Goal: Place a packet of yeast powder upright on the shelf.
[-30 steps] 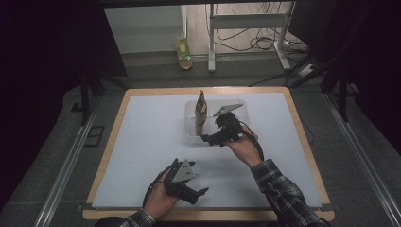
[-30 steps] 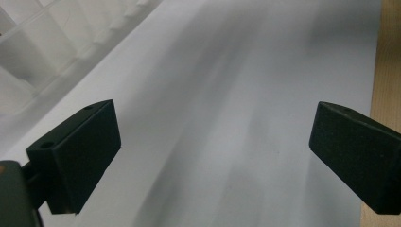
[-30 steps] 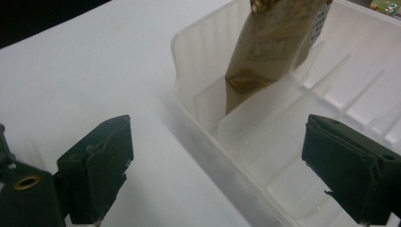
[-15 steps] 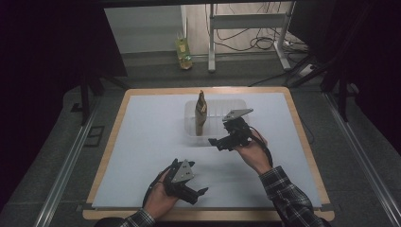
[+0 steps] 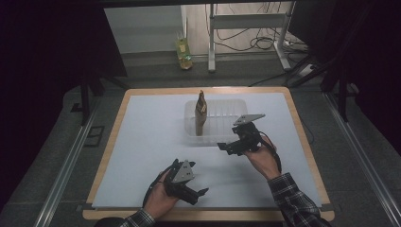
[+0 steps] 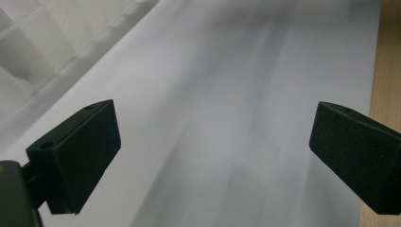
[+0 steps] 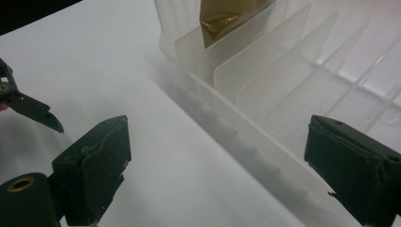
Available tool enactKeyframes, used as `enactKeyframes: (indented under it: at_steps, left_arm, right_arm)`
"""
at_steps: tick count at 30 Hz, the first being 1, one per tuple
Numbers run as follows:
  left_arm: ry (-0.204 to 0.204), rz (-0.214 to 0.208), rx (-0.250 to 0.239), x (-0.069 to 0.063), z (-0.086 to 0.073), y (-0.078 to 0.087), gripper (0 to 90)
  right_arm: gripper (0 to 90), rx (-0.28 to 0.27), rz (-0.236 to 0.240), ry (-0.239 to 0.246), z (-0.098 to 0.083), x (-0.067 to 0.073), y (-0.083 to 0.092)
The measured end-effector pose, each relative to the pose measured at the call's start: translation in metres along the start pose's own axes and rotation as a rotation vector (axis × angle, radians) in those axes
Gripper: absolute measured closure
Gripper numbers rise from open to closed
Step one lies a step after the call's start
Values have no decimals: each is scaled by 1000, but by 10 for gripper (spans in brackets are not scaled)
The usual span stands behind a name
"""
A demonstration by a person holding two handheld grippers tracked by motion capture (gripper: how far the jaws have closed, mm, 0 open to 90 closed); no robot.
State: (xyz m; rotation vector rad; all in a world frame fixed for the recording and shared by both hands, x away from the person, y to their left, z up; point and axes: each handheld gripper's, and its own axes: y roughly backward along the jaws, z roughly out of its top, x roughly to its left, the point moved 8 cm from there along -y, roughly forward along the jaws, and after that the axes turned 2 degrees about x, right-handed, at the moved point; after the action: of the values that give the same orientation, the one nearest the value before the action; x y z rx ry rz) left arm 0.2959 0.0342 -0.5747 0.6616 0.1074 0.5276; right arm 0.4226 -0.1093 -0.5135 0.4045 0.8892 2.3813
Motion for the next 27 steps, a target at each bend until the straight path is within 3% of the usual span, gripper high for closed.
enactKeyframes:
  at_steps: [6,16,27]
  left_arm:
    - [26,-30,-19,-2,2,1,25]
    - [23,-7,-3,1,0,1,26]
    - [45,-3,-8,5,0,3,30]
  right_arm:
    - [36,21,1,5,-7,0,0]
    - [16,62,-28,46,-24,-4,9]
    - [4,51,-20,53,-35,0,21]
